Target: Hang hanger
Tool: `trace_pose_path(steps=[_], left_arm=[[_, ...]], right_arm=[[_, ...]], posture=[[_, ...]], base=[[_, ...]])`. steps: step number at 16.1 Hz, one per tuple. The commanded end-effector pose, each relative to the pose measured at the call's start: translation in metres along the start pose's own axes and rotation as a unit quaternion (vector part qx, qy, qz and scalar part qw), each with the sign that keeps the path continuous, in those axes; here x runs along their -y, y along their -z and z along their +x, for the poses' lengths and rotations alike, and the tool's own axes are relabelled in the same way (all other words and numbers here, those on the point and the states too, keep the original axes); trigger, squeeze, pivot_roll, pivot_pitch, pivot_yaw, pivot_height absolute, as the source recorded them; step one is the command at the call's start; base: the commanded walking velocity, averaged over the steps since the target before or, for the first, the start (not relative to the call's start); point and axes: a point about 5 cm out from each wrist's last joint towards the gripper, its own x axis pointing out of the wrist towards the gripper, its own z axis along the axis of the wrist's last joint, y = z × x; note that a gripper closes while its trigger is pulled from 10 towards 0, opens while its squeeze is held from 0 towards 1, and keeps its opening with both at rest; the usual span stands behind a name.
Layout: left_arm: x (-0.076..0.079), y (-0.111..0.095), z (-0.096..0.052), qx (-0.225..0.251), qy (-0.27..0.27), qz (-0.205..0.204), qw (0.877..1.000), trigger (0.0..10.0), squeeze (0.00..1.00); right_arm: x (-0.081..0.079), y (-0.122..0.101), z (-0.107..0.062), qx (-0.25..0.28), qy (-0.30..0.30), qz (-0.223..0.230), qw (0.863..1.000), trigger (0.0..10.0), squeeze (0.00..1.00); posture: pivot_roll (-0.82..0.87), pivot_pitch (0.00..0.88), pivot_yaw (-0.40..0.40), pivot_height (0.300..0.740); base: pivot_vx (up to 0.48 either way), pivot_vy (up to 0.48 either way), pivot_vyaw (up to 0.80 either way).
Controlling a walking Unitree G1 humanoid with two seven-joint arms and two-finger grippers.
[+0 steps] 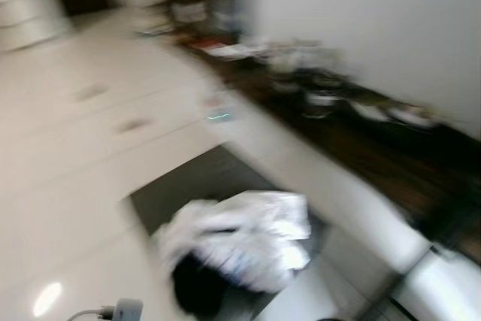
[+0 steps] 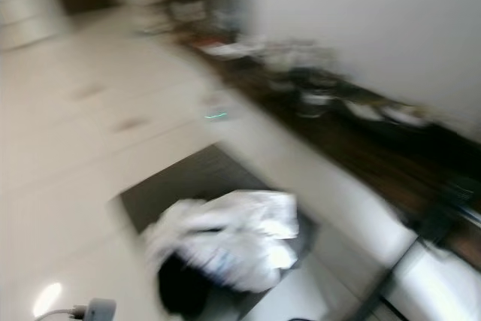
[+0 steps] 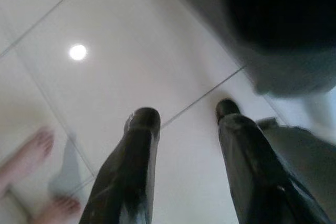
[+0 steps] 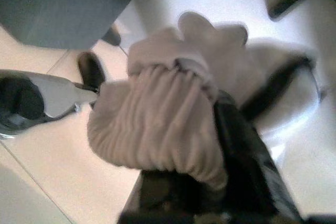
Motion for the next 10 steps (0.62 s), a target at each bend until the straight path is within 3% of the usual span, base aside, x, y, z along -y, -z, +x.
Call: trace_pose_path(steps=[1, 10], left_arm=[[0.0031, 0.0247, -0.0051, -0.045, 0.008, 0.002, 0.999, 10.0, 0.0], [0.003, 0.0256, -0.0053, -0.047, 0.01, 0.001, 0.999, 10.0, 0.0]], right_arm=[[0.0011, 0.0048, -0.0004, -0.003, 0.001, 0.004, 1.0, 10.0, 0.0], [0.0036, 0.0055, -0.0008, -0.003, 0.004, 0.005, 1.0, 10.0, 0.0]], posture=[[0.01, 0.059, 0.0, 0.74], [0.01, 0.055, -0.005, 0.74]], base=[[-0.307, 0.0, 0.0], [-0.305, 0.0, 0.0]])
